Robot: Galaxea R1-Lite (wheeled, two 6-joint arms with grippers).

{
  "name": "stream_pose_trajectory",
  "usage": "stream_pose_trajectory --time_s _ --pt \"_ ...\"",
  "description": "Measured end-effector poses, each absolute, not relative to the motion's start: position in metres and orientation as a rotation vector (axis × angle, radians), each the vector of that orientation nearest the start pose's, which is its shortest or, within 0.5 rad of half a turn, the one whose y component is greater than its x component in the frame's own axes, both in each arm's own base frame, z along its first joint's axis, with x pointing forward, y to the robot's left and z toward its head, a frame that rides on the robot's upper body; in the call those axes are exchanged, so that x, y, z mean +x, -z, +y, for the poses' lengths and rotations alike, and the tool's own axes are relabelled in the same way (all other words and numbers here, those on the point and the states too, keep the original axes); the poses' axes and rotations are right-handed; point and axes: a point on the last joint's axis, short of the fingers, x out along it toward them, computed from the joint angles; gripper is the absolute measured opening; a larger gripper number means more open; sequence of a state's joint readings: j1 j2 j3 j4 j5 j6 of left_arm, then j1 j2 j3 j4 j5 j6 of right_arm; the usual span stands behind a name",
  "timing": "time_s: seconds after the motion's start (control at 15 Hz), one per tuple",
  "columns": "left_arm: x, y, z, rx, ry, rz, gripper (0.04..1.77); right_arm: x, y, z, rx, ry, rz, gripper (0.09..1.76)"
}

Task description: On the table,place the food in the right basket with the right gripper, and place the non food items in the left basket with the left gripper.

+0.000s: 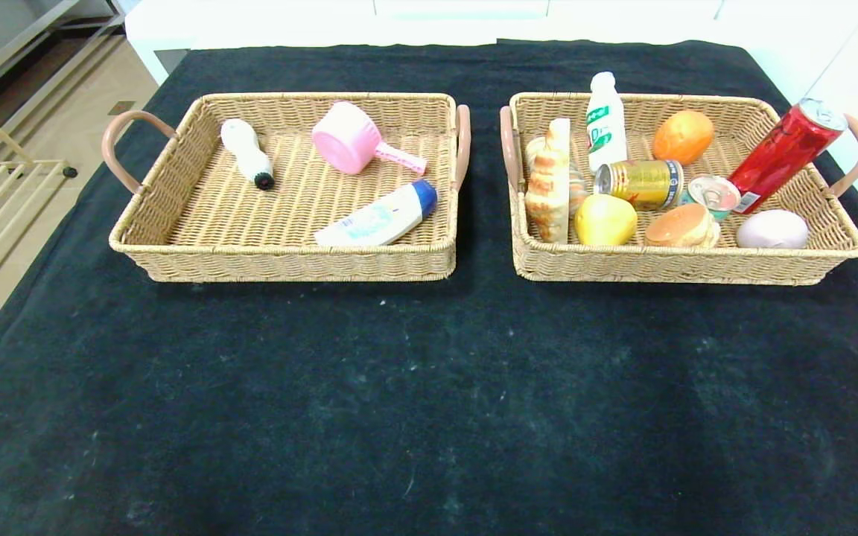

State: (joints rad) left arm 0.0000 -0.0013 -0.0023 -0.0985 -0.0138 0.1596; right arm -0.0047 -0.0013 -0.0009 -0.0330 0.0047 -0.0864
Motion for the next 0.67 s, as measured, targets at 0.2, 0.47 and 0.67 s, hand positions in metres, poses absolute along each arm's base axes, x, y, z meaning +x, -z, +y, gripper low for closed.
stream_pose_trajectory --time_s 0.2,0.47,0.67 --pt "-0.0229 -0.0782 -0.0003 0.096 0.014 -0.030 1.72 -0.0229 -0.0756 0.0005 -0.046 -0.012 -0.003 1.71" --pt "-0.0229 -0.0776 -0.0003 0.053 0.011 -0.023 1.72 -0.0229 -0.0756 0.0004 -0.023 -0.010 -0.003 1.71" --pt "-0.0230 -0.0787 -0.0001 0.008 0.003 -0.033 1.72 -0.0229 -0.0757 0.0003 -0.002 -0.006 -0.004 1.71"
